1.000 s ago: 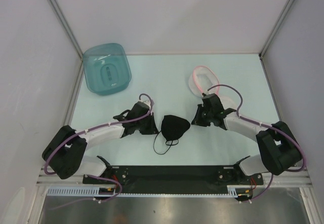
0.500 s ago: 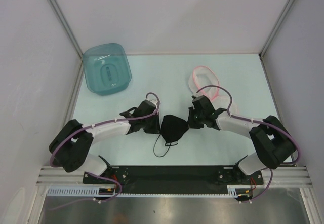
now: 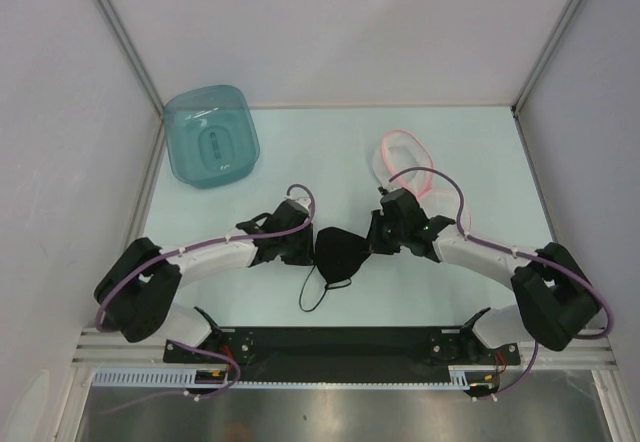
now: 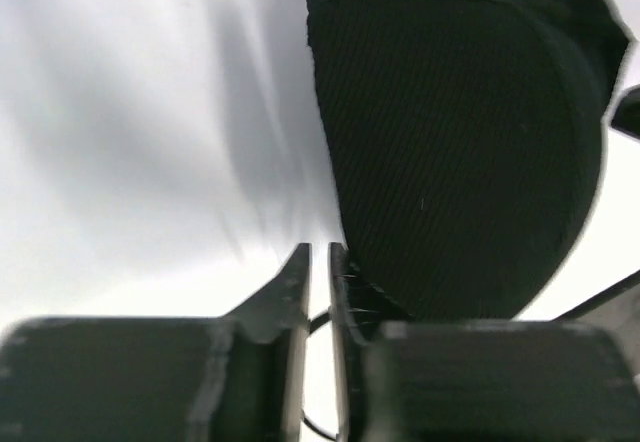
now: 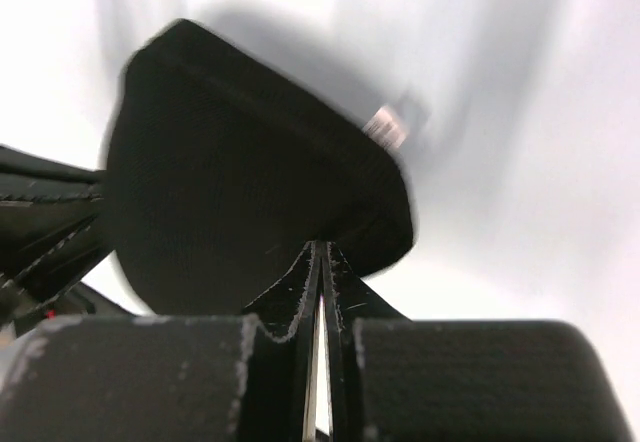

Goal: Place the bra in the laundry bag and zip it closed

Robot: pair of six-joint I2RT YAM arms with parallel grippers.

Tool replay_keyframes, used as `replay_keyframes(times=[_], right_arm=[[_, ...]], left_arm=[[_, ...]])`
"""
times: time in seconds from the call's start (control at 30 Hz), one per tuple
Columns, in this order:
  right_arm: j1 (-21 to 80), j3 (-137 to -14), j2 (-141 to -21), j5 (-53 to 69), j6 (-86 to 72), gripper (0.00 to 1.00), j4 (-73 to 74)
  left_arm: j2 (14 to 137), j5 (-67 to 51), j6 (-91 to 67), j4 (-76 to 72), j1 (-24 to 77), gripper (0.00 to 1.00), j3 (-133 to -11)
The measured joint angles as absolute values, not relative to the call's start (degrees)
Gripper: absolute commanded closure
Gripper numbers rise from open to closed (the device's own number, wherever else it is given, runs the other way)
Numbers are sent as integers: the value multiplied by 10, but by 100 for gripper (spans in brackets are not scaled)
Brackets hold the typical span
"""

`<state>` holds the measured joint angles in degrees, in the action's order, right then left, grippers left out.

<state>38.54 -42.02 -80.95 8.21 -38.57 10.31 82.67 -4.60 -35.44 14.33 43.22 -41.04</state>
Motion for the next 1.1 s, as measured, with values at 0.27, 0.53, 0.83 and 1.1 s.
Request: replay_keyframes(times=[0.27,0.53,0.83,1.1], right_arm=[[375,-415,-701,69,-382,52,155],[372,-328,-647,86,-434,2,129],[375,-190,-582,82,-585,0,-17],[392,-100,-636,73,-689,0,-236]], left_arm=[[724,-16,-344,184,433,51,-395],[621,11,-345,220,433,60,-398],[709,-47,-345,117,433,69,-446],[785,-82,-345,48,433,71,-437]])
